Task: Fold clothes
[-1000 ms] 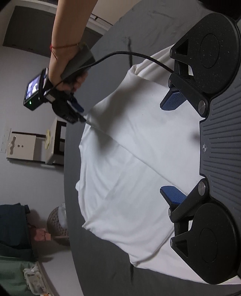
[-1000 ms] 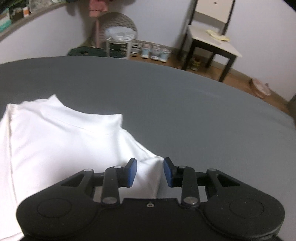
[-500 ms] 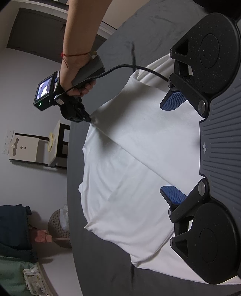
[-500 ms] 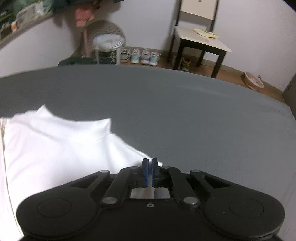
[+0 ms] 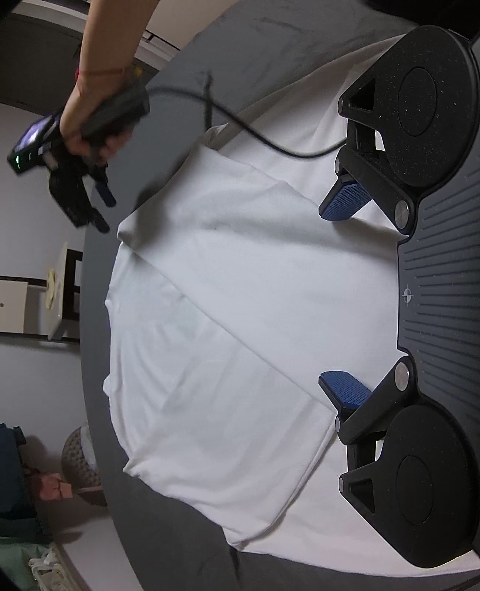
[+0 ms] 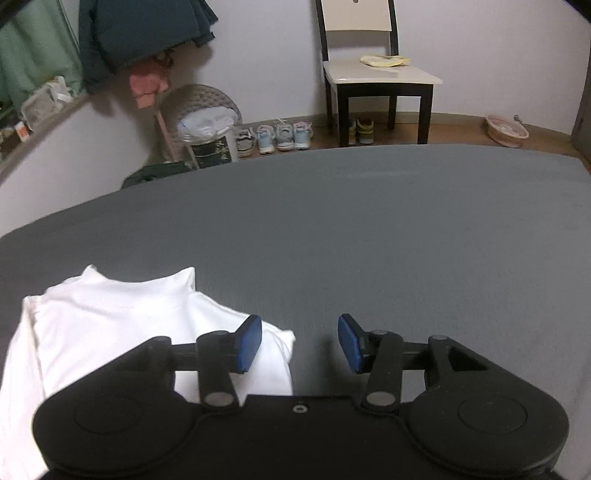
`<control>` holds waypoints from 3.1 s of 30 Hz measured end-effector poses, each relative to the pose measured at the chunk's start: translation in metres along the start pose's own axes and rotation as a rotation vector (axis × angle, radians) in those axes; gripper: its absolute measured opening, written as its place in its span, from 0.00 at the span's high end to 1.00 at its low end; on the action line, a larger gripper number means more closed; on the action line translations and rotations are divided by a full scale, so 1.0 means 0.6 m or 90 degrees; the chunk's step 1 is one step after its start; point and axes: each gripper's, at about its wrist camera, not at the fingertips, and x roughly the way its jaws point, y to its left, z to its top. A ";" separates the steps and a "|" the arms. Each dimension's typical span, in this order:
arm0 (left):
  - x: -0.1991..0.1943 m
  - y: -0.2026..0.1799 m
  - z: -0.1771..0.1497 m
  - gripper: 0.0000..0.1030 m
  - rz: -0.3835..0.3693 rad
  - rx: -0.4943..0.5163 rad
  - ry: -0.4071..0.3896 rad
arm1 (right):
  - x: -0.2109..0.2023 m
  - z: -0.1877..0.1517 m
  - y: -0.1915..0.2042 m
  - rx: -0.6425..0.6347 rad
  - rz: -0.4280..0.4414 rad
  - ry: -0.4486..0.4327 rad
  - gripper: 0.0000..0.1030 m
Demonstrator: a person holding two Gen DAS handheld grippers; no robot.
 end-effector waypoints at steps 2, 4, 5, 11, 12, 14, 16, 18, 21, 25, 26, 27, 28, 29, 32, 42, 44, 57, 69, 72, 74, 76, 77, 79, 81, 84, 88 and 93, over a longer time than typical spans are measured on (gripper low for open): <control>-0.004 0.001 0.002 0.13 -0.002 -0.005 -0.008 | -0.010 -0.012 -0.015 0.011 0.040 0.013 0.59; -0.007 0.003 0.002 0.13 0.001 -0.011 -0.010 | -0.014 -0.029 -0.023 0.017 0.074 0.026 0.61; -0.009 0.005 0.001 0.13 0.003 -0.013 -0.009 | -0.015 -0.038 -0.024 0.017 0.084 0.037 0.61; -0.007 0.020 -0.001 0.13 -0.020 -0.010 0.045 | -0.047 -0.116 -0.039 -0.002 0.126 0.096 0.61; -0.006 0.024 -0.004 0.13 -0.033 -0.012 0.059 | -0.060 -0.131 -0.044 -0.003 0.131 0.097 0.61; -0.005 0.026 -0.008 0.13 -0.050 -0.010 0.076 | -0.085 -0.162 -0.058 0.000 0.153 0.109 0.61; -0.005 0.022 -0.010 0.13 -0.061 0.004 0.082 | -0.102 -0.188 -0.066 0.010 0.177 0.122 0.66; 0.000 0.018 -0.013 0.13 -0.070 0.011 0.091 | -0.109 -0.198 -0.069 0.022 0.183 0.121 0.84; 0.009 0.012 -0.019 0.13 -0.071 0.049 0.109 | -0.118 -0.206 -0.069 0.031 0.166 0.099 0.94; -0.001 0.017 -0.031 0.13 -0.047 0.096 0.136 | -0.124 -0.210 -0.079 0.050 0.144 0.086 0.95; -0.003 0.020 -0.035 0.13 -0.039 0.098 0.143 | -0.115 -0.213 -0.085 0.062 0.145 0.099 0.94; -0.005 0.024 -0.038 0.13 -0.032 0.099 0.150 | -0.105 -0.215 -0.084 0.072 0.143 0.112 0.94; -0.010 0.029 -0.039 0.13 -0.030 0.097 0.155 | -0.104 -0.218 -0.082 0.077 0.141 0.107 0.90; -0.018 0.035 -0.037 0.13 -0.031 0.090 0.161 | -0.117 -0.221 -0.076 0.073 0.136 0.091 0.86; -0.063 0.071 -0.029 0.13 -0.001 0.045 0.127 | -0.156 -0.231 -0.060 0.063 0.118 0.042 0.52; -0.140 0.190 -0.046 0.13 0.084 -0.151 0.107 | -0.340 -0.431 0.233 -0.327 0.304 -0.084 0.54; -0.140 0.192 -0.056 0.13 0.051 -0.171 0.125 | -0.357 -0.502 0.309 -0.444 0.334 -0.105 0.56; -0.107 0.189 -0.098 0.46 0.085 -0.171 0.222 | -0.326 -0.652 0.453 -0.678 0.302 -0.152 0.68; -0.128 0.168 -0.083 0.96 0.097 -0.100 0.175 | -0.329 -0.653 0.445 -0.636 0.300 -0.210 0.91; -0.157 0.168 -0.071 0.96 0.110 -0.101 0.125 | -0.349 -0.639 0.442 -0.596 0.311 -0.255 0.91; -0.169 0.177 -0.069 0.96 0.116 -0.119 0.102 | -0.350 -0.632 0.444 -0.575 0.318 -0.262 0.91; -0.171 0.184 -0.069 0.96 0.122 -0.126 0.099 | -0.344 -0.631 0.450 -0.568 0.319 -0.248 0.91; -0.164 0.184 -0.071 0.96 0.135 -0.121 0.107 | -0.337 -0.632 0.455 -0.571 0.317 -0.232 0.91; -0.149 0.182 -0.076 0.96 0.154 -0.110 0.135 | -0.323 -0.642 0.464 -0.590 0.306 -0.194 0.90; -0.135 0.177 -0.078 0.95 0.164 -0.094 0.162 | -0.316 -0.649 0.463 -0.599 0.295 -0.164 0.86; -0.123 0.177 -0.075 0.91 0.176 -0.098 0.181 | -0.318 -0.651 0.455 -0.583 0.318 -0.130 0.60; -0.124 0.191 -0.066 0.89 0.212 -0.134 0.152 | -0.342 -0.621 0.426 -0.525 0.371 -0.102 0.53; -0.140 0.214 -0.042 0.89 0.203 -0.191 0.081 | -0.361 -0.514 0.333 -0.401 0.324 -0.110 0.48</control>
